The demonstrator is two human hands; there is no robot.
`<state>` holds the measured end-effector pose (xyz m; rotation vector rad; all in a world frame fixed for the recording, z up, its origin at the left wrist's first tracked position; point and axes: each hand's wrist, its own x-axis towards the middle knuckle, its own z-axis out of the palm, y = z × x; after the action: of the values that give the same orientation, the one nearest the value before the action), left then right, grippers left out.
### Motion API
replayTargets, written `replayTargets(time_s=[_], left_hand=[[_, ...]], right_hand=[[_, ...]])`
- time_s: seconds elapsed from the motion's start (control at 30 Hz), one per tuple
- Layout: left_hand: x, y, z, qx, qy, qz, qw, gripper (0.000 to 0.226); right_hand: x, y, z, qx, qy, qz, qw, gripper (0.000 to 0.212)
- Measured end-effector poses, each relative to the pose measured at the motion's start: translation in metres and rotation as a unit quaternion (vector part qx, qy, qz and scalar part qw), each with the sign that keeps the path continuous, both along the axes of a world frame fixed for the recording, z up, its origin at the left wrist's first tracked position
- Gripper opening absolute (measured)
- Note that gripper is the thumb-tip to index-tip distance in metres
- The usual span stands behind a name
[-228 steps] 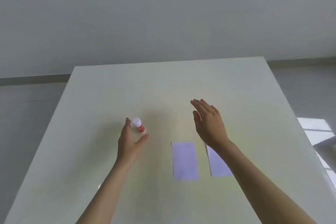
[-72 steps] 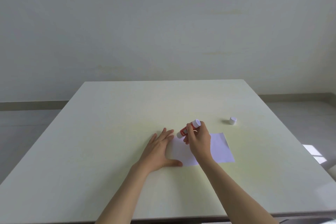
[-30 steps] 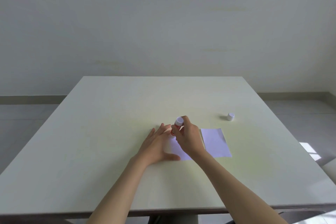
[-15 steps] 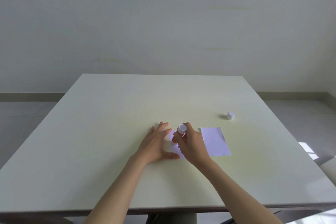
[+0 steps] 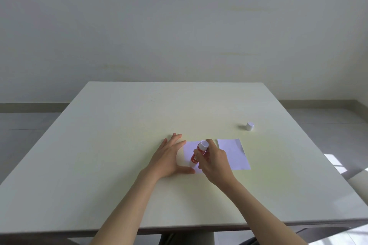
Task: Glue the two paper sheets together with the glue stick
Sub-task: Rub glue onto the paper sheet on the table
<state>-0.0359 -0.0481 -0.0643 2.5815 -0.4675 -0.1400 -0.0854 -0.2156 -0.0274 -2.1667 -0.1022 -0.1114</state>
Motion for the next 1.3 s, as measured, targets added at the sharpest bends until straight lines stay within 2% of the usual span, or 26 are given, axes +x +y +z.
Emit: replayTargets(time_s=[0.5, 0.6, 0.83, 1.3], left_hand=[[-0.002, 0.001, 0.002, -0.016, 0.001, 0.002, 1.000, 0.109], [-0.002, 0.001, 0.002, -0.011, 0.007, 0.000, 1.000, 0.109], [-0.003, 0.000, 0.003, -0.015, 0.014, 0.007, 1.000, 0.111], [-0.002, 0.000, 0.003, -0.012, 0.013, 0.012, 1.000, 0.112]], right_hand=[[0.014, -0.044, 0.005, 0.017, -0.016, -0.101, 0.995, 0.011], [0.025, -0.038, 0.012, 0.034, -0.030, -0.088, 0.995, 0.010], [0.044, -0.017, 0.008, -0.015, -0.040, -0.041, 0.998, 0.011], [0.019, -0.027, -0.001, -0.019, -0.042, -0.031, 0.998, 0.012]])
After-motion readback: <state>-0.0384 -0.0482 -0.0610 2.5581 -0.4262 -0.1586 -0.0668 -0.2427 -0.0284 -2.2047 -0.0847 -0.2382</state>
